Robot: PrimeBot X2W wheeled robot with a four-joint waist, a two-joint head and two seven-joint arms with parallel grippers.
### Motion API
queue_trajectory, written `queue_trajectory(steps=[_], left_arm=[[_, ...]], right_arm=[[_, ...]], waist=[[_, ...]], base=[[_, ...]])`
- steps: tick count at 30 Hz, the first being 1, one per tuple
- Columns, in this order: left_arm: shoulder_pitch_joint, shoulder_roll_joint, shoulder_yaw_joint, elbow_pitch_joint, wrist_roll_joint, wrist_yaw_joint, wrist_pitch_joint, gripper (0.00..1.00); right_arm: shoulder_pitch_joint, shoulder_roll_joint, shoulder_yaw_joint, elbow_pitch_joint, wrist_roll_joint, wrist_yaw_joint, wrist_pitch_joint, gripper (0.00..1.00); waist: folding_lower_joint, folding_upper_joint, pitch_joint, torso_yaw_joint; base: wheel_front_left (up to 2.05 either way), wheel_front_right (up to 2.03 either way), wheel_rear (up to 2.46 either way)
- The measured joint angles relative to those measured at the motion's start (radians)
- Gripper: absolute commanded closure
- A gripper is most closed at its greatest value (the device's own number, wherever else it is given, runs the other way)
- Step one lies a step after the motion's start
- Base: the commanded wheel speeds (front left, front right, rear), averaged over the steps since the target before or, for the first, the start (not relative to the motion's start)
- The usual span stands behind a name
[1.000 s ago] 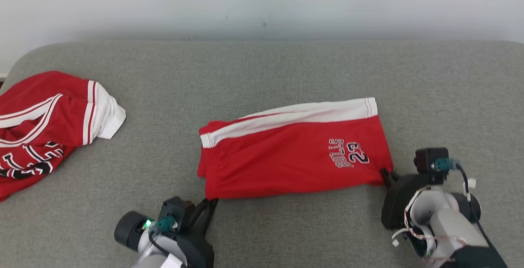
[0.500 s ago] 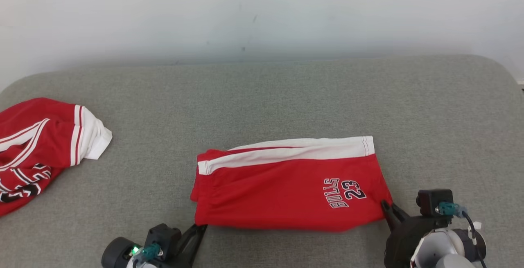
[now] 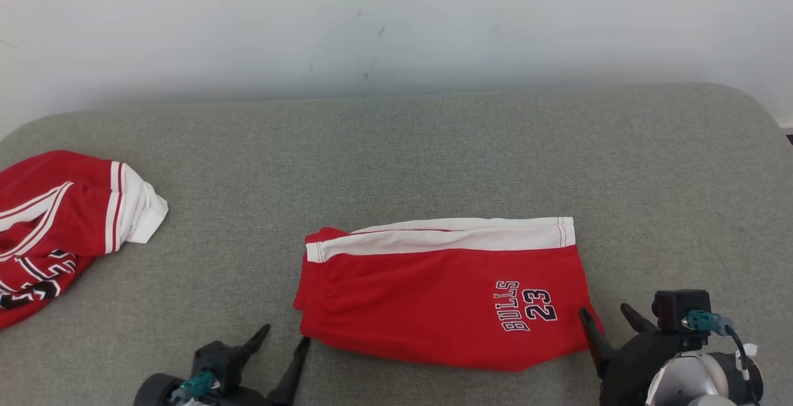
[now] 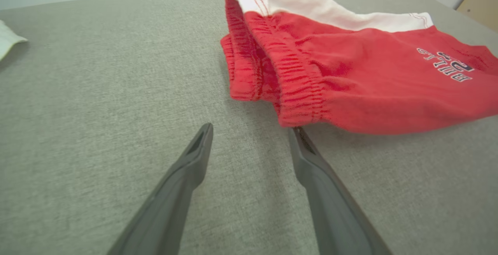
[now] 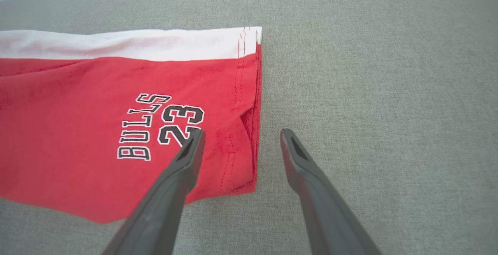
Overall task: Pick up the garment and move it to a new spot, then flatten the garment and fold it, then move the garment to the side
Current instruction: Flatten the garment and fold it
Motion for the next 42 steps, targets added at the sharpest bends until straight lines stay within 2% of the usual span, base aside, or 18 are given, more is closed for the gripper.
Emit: queue_trajectory(steps=[6,9,13,17,21,31,42], left_arm=[[0.038,0.025,0.1,-0.09,-0.038,0.089,-0.02,0.0],[0.053,0.028,0.151,-0.157,-0.038,0.146,-0.028,0.0],[0.082,0.015,0.186,-0.239,-0.039,0.198,-0.031,0.0],[0.099,-0.006,0.22,-0.33,-0.036,0.209,-0.031,0.0],[0.174,-0.002,0.242,-0.422,-0.025,0.215,-0.031,0.0],[0.223,-0.005,0.267,-0.465,-0.017,0.216,-0.031,0.0],[0.236,0.001,0.276,-0.5,-0.003,0.223,-0.031,0.0]], right_arm=[[0.016,-0.004,-0.044,-0.1,-0.013,-0.018,-0.041,0.0],[0.015,-0.003,-0.06,-0.146,-0.021,-0.025,-0.092,0.0],[0.013,0.013,-0.096,-0.17,-0.036,-0.034,-0.184,0.0],[0.025,0.059,-0.151,-0.164,-0.025,-0.043,-0.282,0.0],[0.054,0.105,-0.128,-0.141,-0.021,-0.043,-0.356,0.0],[0.024,0.105,-0.116,-0.08,-0.024,-0.037,-0.458,0.0],[0.011,0.109,-0.111,-0.049,-0.024,-0.016,-0.489,0.0]], waist=[[0.0,0.0,-0.013,0.004],[0.0,0.0,-0.023,0.007],[0.0,-0.0001,-0.04,0.012],[0.0,0.0,-0.06,0.021],[0.0,-0.0001,-0.084,0.027],[0.0001,-0.0001,-0.079,0.022],[0.0001,0.0,-0.073,0.018]], base=[[0.0,0.0,0.0],[0.0,0.0,0.0],[0.0,0.0,0.0],[0.0,0.0,0.0],[0.0,0.0,0.0],[0.0,0.0,0.0],[0.0,0.0,0.0]])
